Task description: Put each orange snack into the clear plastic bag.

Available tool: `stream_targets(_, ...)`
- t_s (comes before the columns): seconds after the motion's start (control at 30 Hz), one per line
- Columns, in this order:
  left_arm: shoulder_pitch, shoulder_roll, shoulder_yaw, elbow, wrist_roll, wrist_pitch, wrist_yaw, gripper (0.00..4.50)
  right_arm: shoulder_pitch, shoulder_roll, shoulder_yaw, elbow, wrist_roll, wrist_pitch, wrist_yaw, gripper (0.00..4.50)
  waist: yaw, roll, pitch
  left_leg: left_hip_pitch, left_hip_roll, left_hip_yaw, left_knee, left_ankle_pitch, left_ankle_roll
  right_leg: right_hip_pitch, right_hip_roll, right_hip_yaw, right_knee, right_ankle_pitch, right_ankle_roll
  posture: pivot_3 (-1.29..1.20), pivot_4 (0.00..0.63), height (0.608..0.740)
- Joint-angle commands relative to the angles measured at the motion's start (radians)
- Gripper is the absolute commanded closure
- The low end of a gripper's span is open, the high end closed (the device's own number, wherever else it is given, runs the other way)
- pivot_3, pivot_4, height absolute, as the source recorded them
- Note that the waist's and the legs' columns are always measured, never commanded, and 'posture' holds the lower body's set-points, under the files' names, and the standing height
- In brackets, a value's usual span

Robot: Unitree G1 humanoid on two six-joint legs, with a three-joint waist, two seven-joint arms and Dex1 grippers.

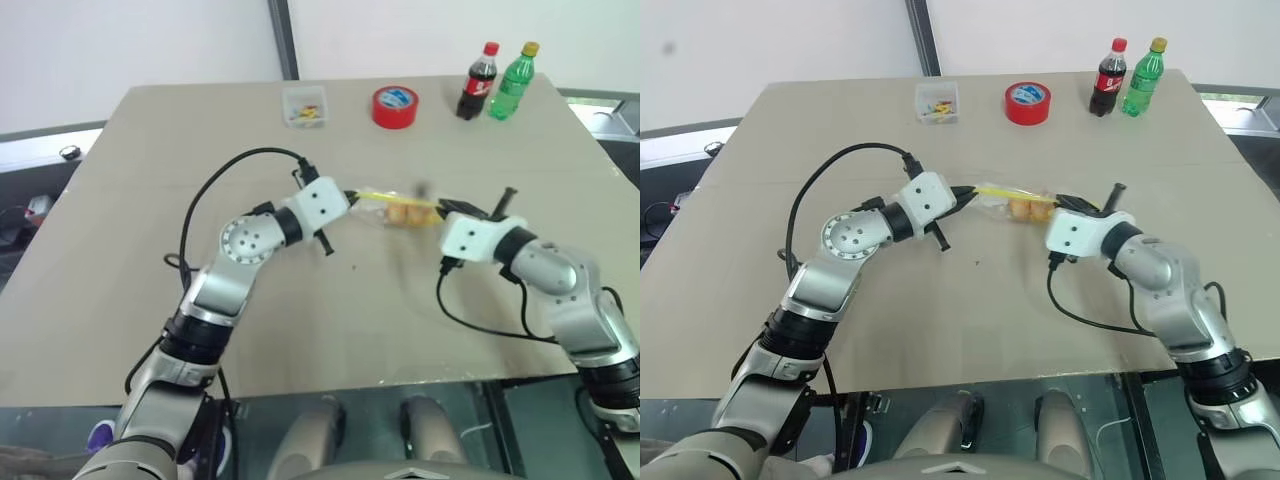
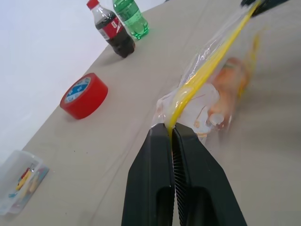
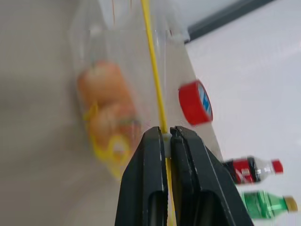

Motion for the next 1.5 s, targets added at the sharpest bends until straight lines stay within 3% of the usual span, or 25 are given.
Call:
stream_targets(0.03, 0.003, 0.046, 0.091, 0.027, -0.003, -0.020, 0.025, 4.50, 0.018, -0.054, -0.109, 0.038, -0.011, 0.041, -0.033, 4.39, 0.000, 0.000, 0.000, 0.000, 0.000, 0.000, 0.000, 0.000, 0.000, 0.000, 0.000, 0.000, 0.000, 0.000, 0.000, 0.00, 0.150, 0.740)
stream_targets(0.43, -0.016, 0.069, 0.102, 0.084, -0.011, -0.065, 0.028, 4.50, -0.017, -0.088, -0.119, 0.075, 0.006, 0.071, -0.036, 4.39, 0.000, 0.000, 0.000, 0.000, 0.000, 0.000, 0.000, 0.000, 0.000, 0.000, 0.000, 0.000, 0.000, 0.000, 0.000, 0.00, 0.150, 0.740)
stream_targets(0.63, -0.148, 0.049, 0.104, 0.273, -0.004, -0.131, 0.059, 4.50, -0.162, -0.091, -0.084, 0.230, -0.010, 0.039, -0.078, 4.39, 0.001, 0.000, 0.000, 0.000, 0.000, 0.000, 0.000, 0.000, 0.000, 0.000, 0.000, 0.000, 0.000, 0.000, 0.000, 0.00, 0.150, 0.740)
stream_targets(0.73, -0.269, 0.060, 0.113, 0.447, 0.019, -0.229, 0.105, 4.50, -0.319, -0.103, -0.049, 0.399, -0.058, -0.002, -0.158, 4.39, -0.003, 0.000, 0.000, 0.000, 0.000, 0.001, 0.000, 0.000, 0.000, 0.000, 0.000, 0.000, 0.000, 0.000, 0.000, 0.00, 0.150, 0.740)
stream_targets(0.83, -0.324, 0.069, 0.124, 0.521, 0.014, -0.313, 0.122, 4.50, -0.379, -0.123, -0.042, 0.459, -0.060, -0.047, -0.207, 4.39, -0.004, -0.001, 0.001, -0.001, 0.000, 0.001, 0.000, 0.000, 0.000, -0.001, -0.001, 0.000, 0.000, 0.000, 0.000, 0.00, 0.150, 0.740)
stream_targets(1.03, -0.192, 0.076, 0.119, 0.359, -0.078, -0.333, 0.018, 4.50, -0.212, -0.127, -0.121, 0.265, 0.067, 0.029, -0.117, 4.39, -0.006, -0.001, 0.000, -0.004, 0.000, 0.000, -0.003, 0.000, 0.001, -0.002, -0.002, -0.001, -0.005, 0.000, 0.000, 0.00, 0.150, 0.740)
stream_targets(1.2, 0.084, 0.077, 0.073, 0.117, -0.074, -0.234, -0.018, 4.50, 0.090, -0.108, -0.154, -0.004, 0.195, 0.166, 0.008, 4.39, -0.017, 0.000, 0.000, -0.017, -0.001, -0.002, 0.005, -0.001, 0.001, -0.014, -0.003, -0.002, 0.001, 0.000, 0.000, 0.00, 0.150, 0.740)
stream_targets(1.23, 0.125, 0.082, 0.063, 0.086, -0.073, -0.228, -0.034, 3.97, 0.122, -0.109, -0.159, -0.029, 0.209, 0.182, 0.017, 4.50, -0.019, 0.001, 0.000, -0.016, -0.001, -0.001, 0.007, -0.001, 0.001, -0.014, -0.002, -0.002, 0.002, 0.000, 0.000, 0.00, 0.150, 0.740)
stream_targets(1.27, 0.160, 0.084, 0.062, 0.053, -0.086, -0.208, -0.050, 3.78, 0.146, -0.102, -0.171, -0.053, 0.229, 0.204, 0.021, 3.75, -0.020, 0.001, 0.000, -0.016, -0.001, -0.001, 0.009, -0.001, 0.001, -0.013, -0.002, -0.001, 0.003, 0.000, 0.000, 0.00, 0.150, 0.740)
stream_targets(1.33, 0.209, 0.086, 0.080, -0.004, -0.137, -0.141, -0.077, 3.07, 0.183, -0.096, -0.198, -0.091, 0.272, 0.239, 0.043, 3.22, -0.019, 0.002, 0.000, -0.013, -0.001, 0.000, 0.012, -0.001, 0.002, -0.010, -0.001, 0.000, 0.006, 0.002, 0.001, 0.00, 0.150, 0.740)
stream_targets(1.43, 0.282, 0.118, 0.144, -0.083, -0.244, -0.034, -0.125, 1.80, 0.258, -0.094, -0.272, -0.133, 0.371, 0.268, 0.104, 1.89, -0.013, 0.003, 0.001, 0.002, -0.001, 0.000, 0.009, -0.004, 0.006, 0.005, -0.001, -0.001, 0.004, 0.002, 0.001, 0.00, 0.150, 0.740)
stream_targets(1.5, 0.335, 0.154, 0.201, -0.132, -0.328, 0.037, -0.170, 0.77, 0.321, -0.106, -0.347, -0.148, 0.430, 0.277, 0.143, 0.76, -0.010, 0.003, 0.001, 0.005, 0.000, -0.001, 0.006, -0.004, 0.006, 0.008, 0.000, -0.002, 0.001, 0.002, 0.001, 0.00, 0.150, 0.740)
